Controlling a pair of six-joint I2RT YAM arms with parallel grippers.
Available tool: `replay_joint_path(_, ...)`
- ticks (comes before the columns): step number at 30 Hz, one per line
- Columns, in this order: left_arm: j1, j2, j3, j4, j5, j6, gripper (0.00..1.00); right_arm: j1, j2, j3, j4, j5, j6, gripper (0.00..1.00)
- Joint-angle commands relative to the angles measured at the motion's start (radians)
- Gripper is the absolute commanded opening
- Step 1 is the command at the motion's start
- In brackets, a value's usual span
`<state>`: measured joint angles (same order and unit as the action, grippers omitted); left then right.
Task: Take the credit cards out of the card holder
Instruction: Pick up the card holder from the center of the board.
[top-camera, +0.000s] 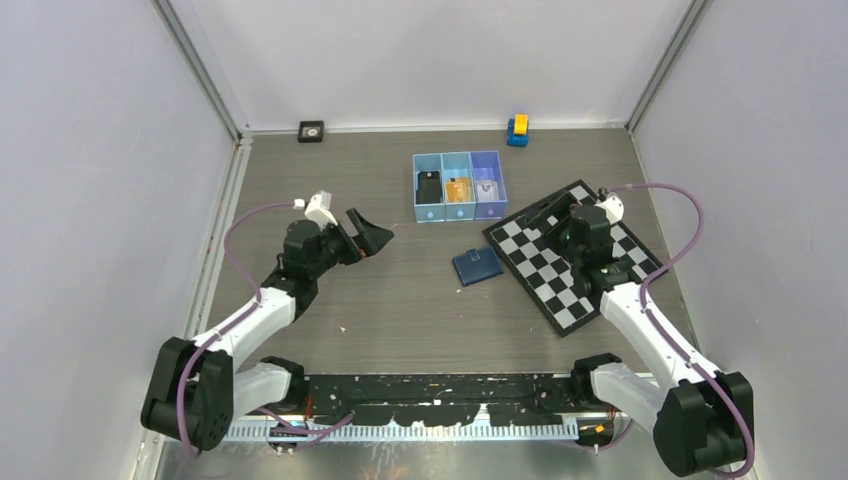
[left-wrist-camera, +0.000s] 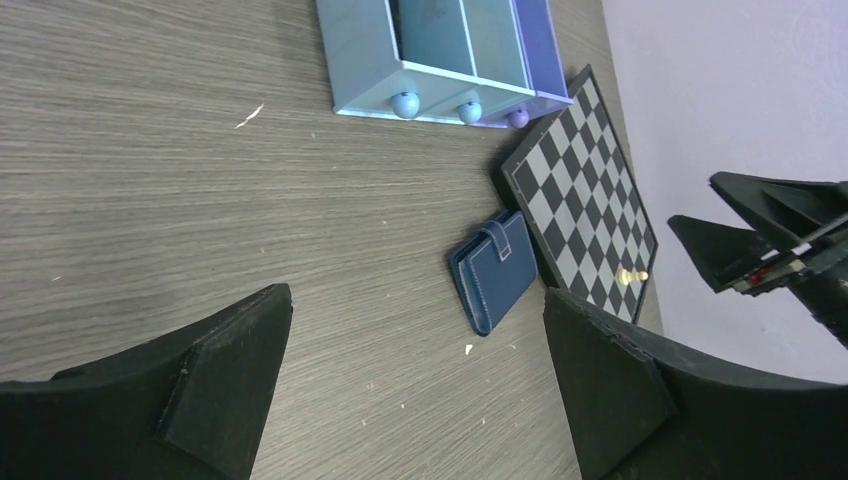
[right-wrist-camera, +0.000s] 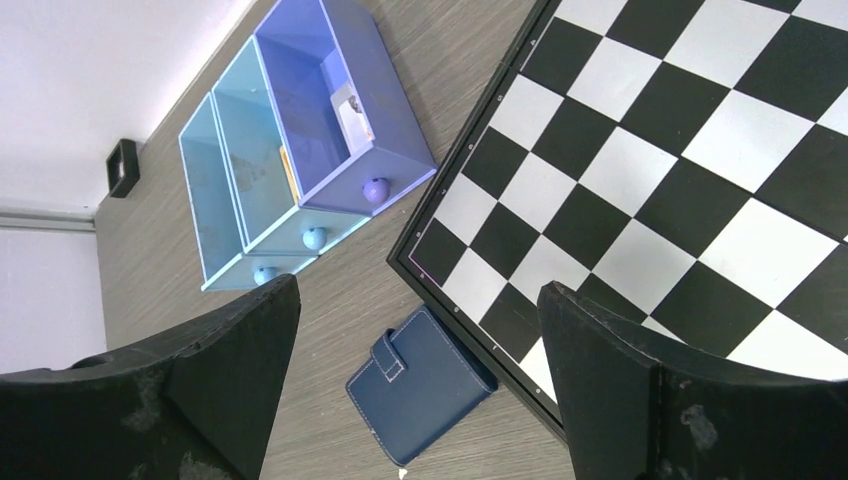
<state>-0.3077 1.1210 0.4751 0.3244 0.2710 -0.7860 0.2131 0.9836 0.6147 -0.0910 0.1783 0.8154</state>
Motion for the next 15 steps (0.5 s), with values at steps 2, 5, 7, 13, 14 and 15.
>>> replay_joint_path(2,-0.002,0.060,0.029,0.112,0.087,-0.028,1.00,-0.001,0.027,0.008,0.047,0.016,-0.025,0.93)
replay_joint_path(5,-0.019,0.114,0.047,0.149,0.147,-0.008,0.97,0.000,0.042,0.012,0.055,0.004,-0.040,0.94)
replay_joint_path(7,-0.057,0.143,0.087,0.125,0.150,0.035,0.95,0.000,0.064,-0.013,0.129,-0.063,-0.048,0.93)
replay_joint_path(13,-0.183,0.222,0.197,0.007,0.152,0.164,0.90,-0.001,0.247,-0.059,0.333,-0.314,-0.077,0.85)
replay_joint_path(14,-0.201,0.238,0.209,-0.002,0.154,0.176,0.90,0.000,0.270,-0.045,0.328,-0.328,-0.082,0.82)
replay_joint_path(15,-0.213,0.257,0.223,-0.016,0.157,0.186,0.90,0.000,0.288,-0.038,0.334,-0.342,-0.085,0.81)
